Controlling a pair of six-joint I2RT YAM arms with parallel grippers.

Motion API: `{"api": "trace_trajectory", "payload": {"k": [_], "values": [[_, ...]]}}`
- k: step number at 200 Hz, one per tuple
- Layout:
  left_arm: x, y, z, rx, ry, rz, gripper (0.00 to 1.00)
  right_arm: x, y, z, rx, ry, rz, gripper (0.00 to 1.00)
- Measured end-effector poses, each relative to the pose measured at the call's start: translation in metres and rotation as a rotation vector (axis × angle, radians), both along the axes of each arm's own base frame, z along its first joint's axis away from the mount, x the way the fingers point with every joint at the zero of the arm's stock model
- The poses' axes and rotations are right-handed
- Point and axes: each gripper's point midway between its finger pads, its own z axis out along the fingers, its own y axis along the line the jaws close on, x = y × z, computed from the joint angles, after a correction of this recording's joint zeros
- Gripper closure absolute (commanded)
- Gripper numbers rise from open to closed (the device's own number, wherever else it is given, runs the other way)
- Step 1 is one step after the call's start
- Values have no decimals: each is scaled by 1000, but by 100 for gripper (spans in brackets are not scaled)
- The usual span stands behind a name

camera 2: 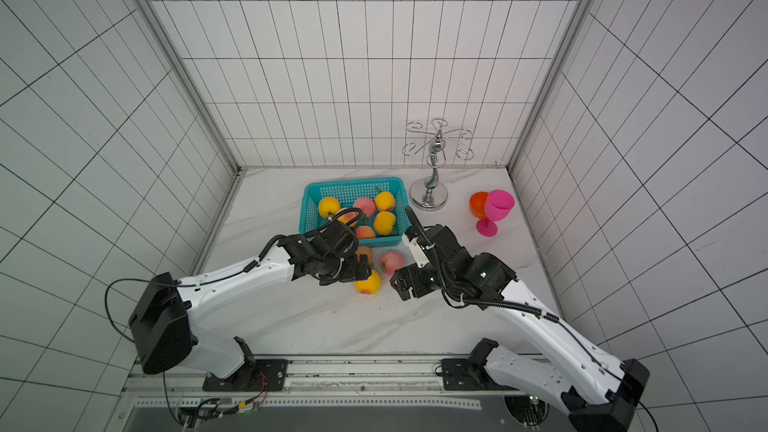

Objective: Put the peaches into the basket
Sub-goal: Pick up the peach from the center of the board.

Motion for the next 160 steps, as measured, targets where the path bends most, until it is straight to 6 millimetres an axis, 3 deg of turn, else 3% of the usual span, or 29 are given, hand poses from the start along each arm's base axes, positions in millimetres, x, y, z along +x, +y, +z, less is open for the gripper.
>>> {"api": "trace_trajectory", "payload": {"k": [130,160], "values": [[11,-20,-48,58,49,-13,2,3,-15,-9,-11,44,-48,7],[14,-24,-51,52,42,-19,6,0,-17,-6,-5,39,-47,7]]}}
